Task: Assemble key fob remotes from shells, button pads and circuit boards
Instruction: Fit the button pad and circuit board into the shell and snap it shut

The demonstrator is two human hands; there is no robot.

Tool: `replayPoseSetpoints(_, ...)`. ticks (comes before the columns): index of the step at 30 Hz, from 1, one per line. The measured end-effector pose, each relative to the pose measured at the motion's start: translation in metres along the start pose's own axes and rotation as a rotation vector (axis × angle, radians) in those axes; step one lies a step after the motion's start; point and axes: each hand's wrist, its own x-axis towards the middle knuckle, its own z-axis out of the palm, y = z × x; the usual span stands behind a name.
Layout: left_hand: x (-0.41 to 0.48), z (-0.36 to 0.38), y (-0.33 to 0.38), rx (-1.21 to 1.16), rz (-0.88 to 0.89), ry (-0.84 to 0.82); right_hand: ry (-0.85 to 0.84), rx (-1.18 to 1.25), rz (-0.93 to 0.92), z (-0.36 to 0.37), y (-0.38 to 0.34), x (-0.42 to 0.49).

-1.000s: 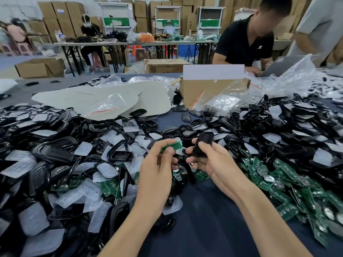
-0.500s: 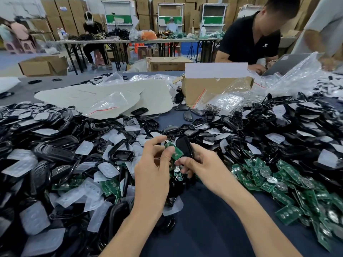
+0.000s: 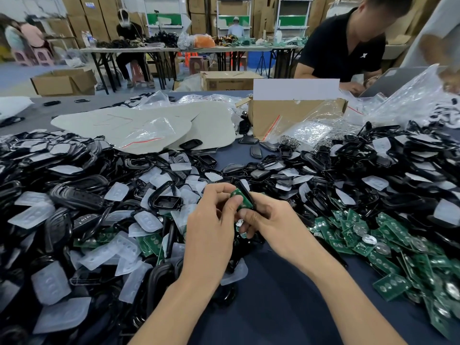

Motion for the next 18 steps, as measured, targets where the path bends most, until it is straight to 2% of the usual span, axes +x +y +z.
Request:
replayPoseSetpoints(8, 0.0010, -0.0008, -0.0028, 0.119, 0.144, 0.057, -0.012, 0.018, -0.010, -0.0002, 0.0004, -0.0013)
replayPoseSetpoints(18, 0.0027, -0.0018, -0.0010, -0.007, -0.025, 0.018, -0.037, 0.107, -0.012, 0.0007, -0.0020, -0.0017)
